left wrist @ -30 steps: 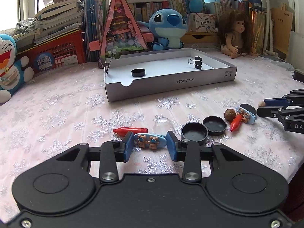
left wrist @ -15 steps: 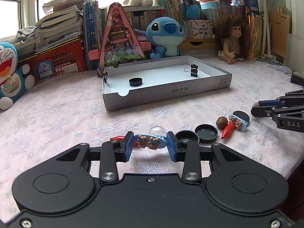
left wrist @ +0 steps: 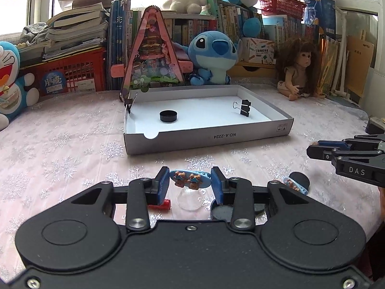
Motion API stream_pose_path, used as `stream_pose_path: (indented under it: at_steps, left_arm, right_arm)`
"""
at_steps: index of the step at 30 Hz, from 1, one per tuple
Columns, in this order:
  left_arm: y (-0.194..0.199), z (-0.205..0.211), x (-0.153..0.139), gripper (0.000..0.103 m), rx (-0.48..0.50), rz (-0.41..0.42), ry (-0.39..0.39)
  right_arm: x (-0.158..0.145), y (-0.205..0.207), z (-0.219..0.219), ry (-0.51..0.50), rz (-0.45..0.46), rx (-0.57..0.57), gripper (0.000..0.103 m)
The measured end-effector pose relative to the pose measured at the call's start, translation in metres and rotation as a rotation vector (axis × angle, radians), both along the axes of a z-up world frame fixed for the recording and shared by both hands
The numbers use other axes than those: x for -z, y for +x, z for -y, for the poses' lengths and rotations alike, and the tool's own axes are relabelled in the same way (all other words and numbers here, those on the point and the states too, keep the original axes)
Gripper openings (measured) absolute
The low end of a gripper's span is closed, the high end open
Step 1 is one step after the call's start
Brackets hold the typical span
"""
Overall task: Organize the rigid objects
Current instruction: 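Carry the blue figure and brown nut into the tray and open both grippers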
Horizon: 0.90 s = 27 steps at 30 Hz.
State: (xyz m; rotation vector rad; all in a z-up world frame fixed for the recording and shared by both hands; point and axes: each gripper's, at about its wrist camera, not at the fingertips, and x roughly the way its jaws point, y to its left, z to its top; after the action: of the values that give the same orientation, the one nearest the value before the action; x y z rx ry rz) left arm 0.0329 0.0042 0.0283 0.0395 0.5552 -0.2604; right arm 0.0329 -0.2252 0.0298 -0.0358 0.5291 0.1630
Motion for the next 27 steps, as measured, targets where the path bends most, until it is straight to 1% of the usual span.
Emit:
stream_pose_path:
  at_steps: [3,6,8,11,13,16,21,24,27]
  left_arm:
    - [0.016,0.006,-0.005,0.035,-0.004,-0.013,-0.025]
    - [0.034,0.012,-0.013,0.035,-0.020,-0.002,-0.041]
    - [0.049,0.013,-0.019,0.035,-0.036,-0.001,-0.061]
    - [0.076,0.011,-0.025,0.035,-0.066,-0.023,-0.107]
    - [0.095,0.010,-0.027,0.035,-0.086,-0.033,-0.124]
    - [0.121,0.014,-0.025,0.035,-0.114,-0.048,-0.117]
    - [0.156,0.023,-0.015,0.035,-0.124,-0.086,-0.076]
    - [0.170,0.024,-0.005,0.035,-0.129,-0.129,-0.085]
    - [0.183,0.030,0.005,0.035,-0.140,-0.161,-0.101]
  right_arm:
    - [-0.005,0.017,0.000,0.020,-0.006,0.016,0.027]
    - [-0.010,0.034,-0.002,0.023,-0.009,0.033,0.027]
    - [-0.013,0.049,0.000,0.049,-0.017,0.044,0.027]
    - [-0.018,0.070,0.004,0.093,-0.027,0.064,0.027]
    - [-0.020,0.084,0.006,0.119,-0.036,0.071,0.027]
    - [-0.020,0.106,0.006,0.150,-0.054,0.084,0.027]
    - [-0.015,0.134,0.004,0.157,-0.098,0.092,0.027]
    - [-0.009,0.144,0.003,0.194,-0.120,0.057,0.027]
    - [-0.004,0.153,-0.004,0.185,-0.122,0.036,0.027]
